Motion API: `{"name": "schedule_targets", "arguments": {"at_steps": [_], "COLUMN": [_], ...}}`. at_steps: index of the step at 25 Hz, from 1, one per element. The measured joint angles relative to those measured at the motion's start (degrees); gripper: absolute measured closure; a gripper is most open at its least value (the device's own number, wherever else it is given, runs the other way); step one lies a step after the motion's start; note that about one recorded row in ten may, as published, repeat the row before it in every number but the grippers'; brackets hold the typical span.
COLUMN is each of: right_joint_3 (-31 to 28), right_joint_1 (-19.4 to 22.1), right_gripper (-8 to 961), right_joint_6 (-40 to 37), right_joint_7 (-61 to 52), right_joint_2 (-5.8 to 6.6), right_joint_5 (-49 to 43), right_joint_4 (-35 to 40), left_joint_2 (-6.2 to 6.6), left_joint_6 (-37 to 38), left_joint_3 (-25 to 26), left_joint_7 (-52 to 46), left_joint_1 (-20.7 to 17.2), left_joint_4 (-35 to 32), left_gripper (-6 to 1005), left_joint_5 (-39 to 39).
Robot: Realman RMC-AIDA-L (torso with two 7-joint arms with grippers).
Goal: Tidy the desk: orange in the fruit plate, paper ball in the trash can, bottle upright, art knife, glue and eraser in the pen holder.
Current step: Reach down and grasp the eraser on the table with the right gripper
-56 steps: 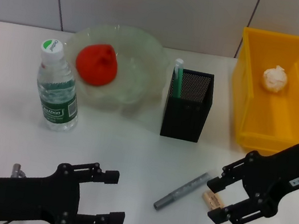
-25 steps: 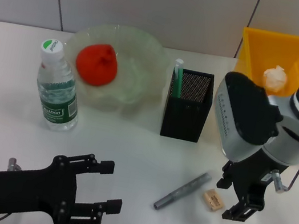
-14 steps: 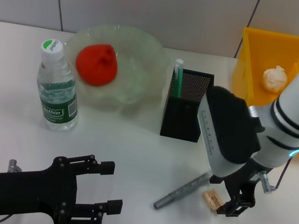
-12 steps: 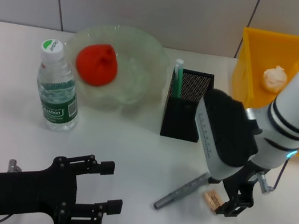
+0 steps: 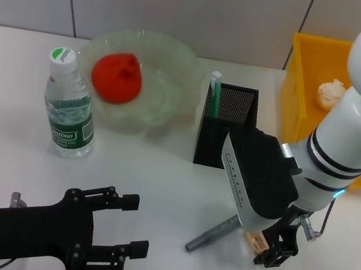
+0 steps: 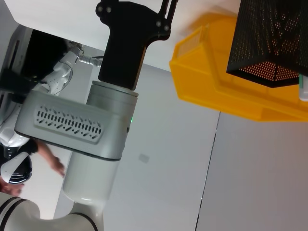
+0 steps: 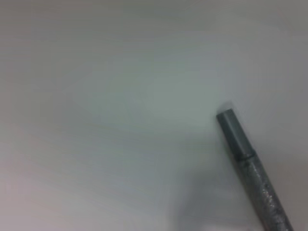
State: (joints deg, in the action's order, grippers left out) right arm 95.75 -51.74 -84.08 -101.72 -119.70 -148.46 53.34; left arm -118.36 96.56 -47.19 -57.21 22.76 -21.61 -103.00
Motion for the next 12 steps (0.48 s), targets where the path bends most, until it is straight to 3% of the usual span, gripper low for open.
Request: {"name": "schedule_targets", "arguments": {"at_steps": [12], "right_joint_3": [0.3], "right_joint_1": [0.0], "right_gripper": [383], "right_joint_6": [0.1], "right_joint_7": [-0.2], "right_joint_2": [0.00], "right_joint_5": [0.1], "right_joint_4": [-0.1], "left_joint_2": [-0.03], "left_joint_6": [0.1], "left_joint_3": [0.6], "left_joint_7": [0.0], "left_joint_1": [0.1], "left_joint_4": [0.4], "left_gripper": [244], "left_joint_5": [0.1]}}
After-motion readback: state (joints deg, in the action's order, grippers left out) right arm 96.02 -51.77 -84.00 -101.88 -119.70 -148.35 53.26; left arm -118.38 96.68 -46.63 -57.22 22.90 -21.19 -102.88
